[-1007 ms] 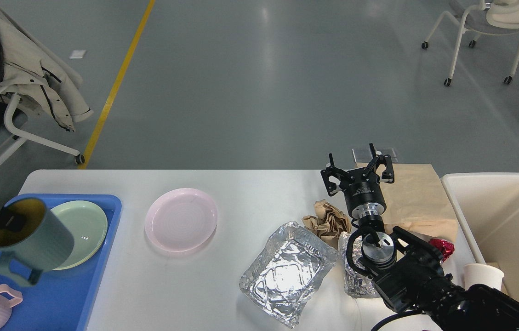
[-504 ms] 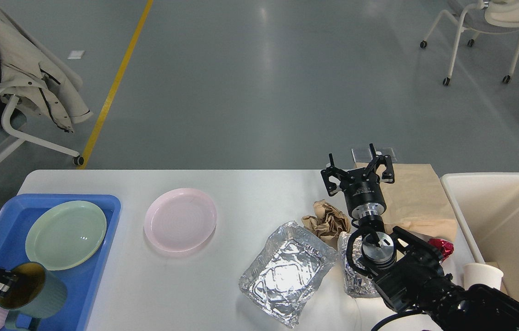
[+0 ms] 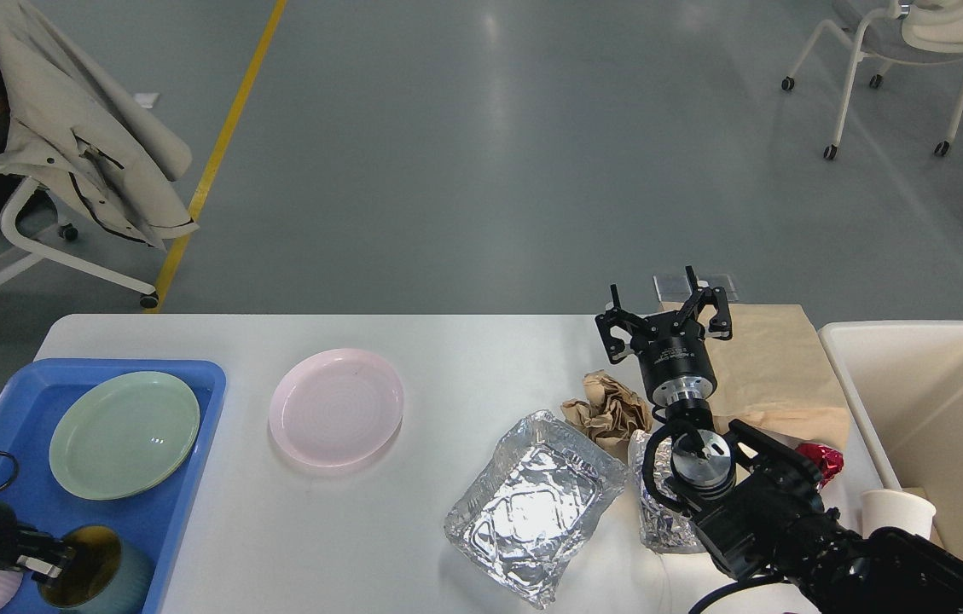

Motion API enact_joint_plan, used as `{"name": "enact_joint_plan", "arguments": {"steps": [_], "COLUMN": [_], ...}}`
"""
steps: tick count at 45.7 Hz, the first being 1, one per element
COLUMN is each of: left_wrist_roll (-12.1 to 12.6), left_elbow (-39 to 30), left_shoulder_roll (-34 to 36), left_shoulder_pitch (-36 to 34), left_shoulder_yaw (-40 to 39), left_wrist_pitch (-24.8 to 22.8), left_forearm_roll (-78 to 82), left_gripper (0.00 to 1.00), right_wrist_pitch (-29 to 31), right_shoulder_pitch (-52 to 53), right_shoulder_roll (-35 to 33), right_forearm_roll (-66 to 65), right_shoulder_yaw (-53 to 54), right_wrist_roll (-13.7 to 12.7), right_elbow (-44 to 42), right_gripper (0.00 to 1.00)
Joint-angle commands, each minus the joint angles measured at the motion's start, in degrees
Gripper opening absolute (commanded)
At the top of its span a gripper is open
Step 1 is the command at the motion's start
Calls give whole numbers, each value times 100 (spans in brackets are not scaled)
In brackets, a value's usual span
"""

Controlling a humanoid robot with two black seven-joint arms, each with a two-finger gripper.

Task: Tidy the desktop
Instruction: 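Lift the dark green mug and set it on the blue tray, then reach the left gripper to the pink plate rim and grasp it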

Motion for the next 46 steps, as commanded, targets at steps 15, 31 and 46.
{"name": "enact_joint_plan", "arguments": {"steps": [15, 31, 46], "left_wrist_roll": [-1188, -1787, -945], "left_elbow": [-184, 686, 1029], "left_shoulder_roll": [1028, 283, -1001], "left_shoulder_pitch": [-1831, -6298, -4271], "left_shoulder_yaw": [-177, -949, -1179], "left_wrist_pitch": [-1631, -4426, -3588], "left_forearm_roll": [17, -361, -1011], "left_gripper": [99, 99, 98], "right_wrist_pitch": [0, 0, 0], "right_shoulder_pitch": [0, 0, 0], "right_shoulder_roll": [0, 0, 0], "right_forearm_roll": [-1, -1, -18], "right_shoulder_yaw": [-6, 2, 2], "right_wrist_roll": [0, 0, 0], "right_elbow": [0, 0, 0], "right_gripper": [100, 100, 100]}}
